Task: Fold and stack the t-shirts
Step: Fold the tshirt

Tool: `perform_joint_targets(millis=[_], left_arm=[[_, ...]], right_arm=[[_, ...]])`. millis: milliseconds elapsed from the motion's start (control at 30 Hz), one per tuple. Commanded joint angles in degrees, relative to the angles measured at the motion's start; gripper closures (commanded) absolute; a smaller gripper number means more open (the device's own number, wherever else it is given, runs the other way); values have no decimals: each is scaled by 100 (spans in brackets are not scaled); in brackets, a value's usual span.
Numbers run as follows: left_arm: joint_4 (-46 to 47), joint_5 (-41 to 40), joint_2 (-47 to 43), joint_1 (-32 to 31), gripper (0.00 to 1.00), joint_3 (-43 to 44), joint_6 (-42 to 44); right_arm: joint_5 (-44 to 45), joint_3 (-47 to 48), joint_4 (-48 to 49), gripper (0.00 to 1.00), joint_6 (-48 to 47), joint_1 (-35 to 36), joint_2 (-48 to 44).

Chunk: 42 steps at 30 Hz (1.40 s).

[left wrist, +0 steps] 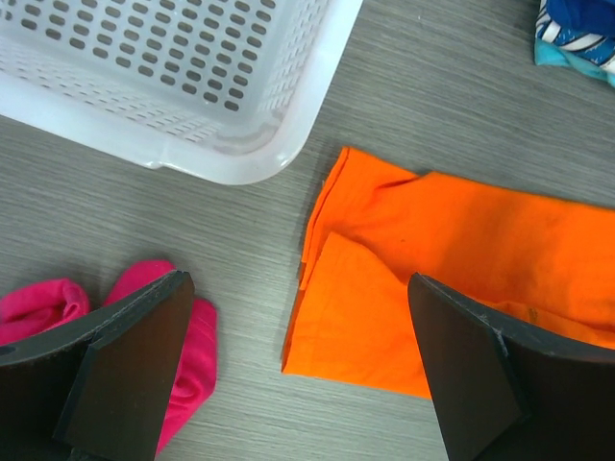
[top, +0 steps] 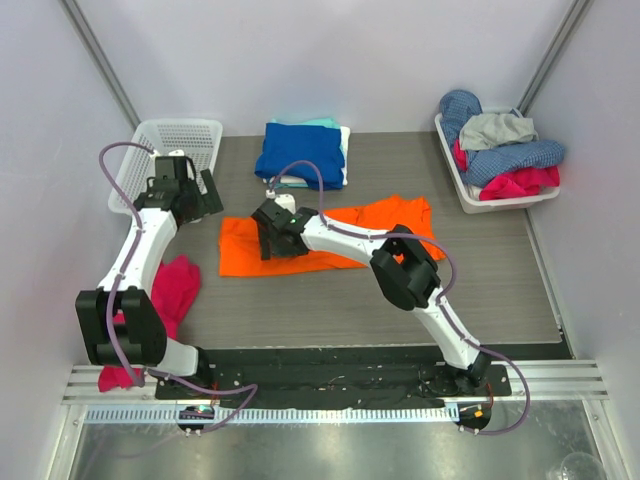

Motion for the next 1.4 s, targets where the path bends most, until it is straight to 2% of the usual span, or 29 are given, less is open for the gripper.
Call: perform_joint_targets(millis=[0,333,600,767,833,933,1067,1200,1367], left_arm=[[95,160,-263,39,0,-70,-22],[131,186,-324,39,0,-245,-13],[157,292,-351,48,0,-351,-40],[236,669,-316,39,0,-351,-14],[289,1142,-280,-40,0,-316,30],[508,1634,-87,-531,0,-106,215],[631,2066,500,-1601,0,507,452],[781,2576,1728,-2324,0,1334,496],[781,2893,3040,-2957,0,2670,566]], right_arm=[[-296,-281,156,25,-264,41,-135],[-754,-2707,103,25,-247,252,-1479],[-939,-4631,-160,25,-36,305,-3225],[-447,-4942,-731,25,87,313,-4431],[130,-4775,-1099,24,289,287,-4983],[1017,-4546,-1259,25,772,191,-5774],[1722,-4660,-1259,26,1361,-169,-6688],[1953,-4810,-1259,26,1660,-617,-7306],[2138,-4766,-1461,26,1757,-680,-7614]])
